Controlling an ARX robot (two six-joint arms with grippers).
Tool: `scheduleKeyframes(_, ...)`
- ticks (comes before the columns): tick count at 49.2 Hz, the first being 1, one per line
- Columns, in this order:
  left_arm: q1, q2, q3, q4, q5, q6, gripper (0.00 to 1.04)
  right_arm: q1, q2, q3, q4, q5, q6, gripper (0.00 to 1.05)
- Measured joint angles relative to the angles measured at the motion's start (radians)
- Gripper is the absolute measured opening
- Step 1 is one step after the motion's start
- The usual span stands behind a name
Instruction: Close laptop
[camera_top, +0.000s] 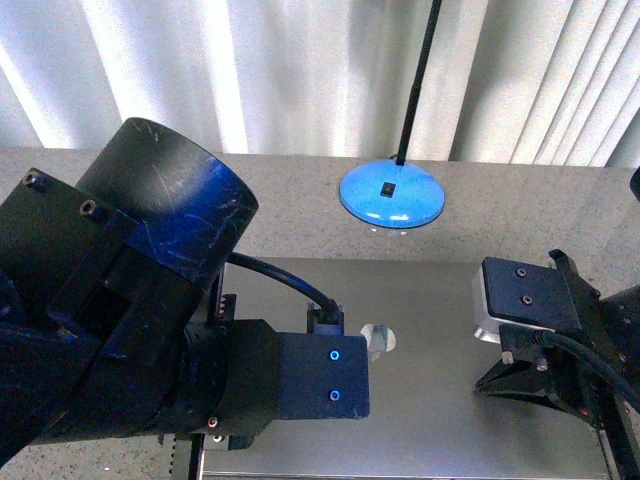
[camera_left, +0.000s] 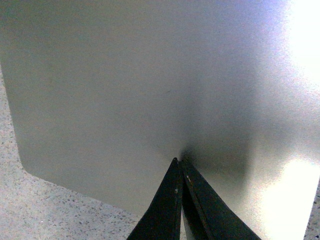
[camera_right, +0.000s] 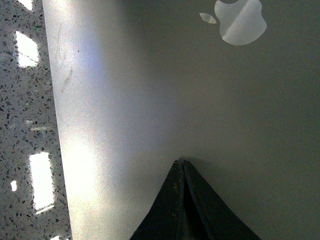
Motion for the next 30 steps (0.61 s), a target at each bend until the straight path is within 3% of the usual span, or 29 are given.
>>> scheduleKeyframes(30,-0.005,-0.03,0.006,-0.027,0.017,-0.014,0.04,-0.009,-0.012,-0.004,0.015,-0.017,0.029,0.03)
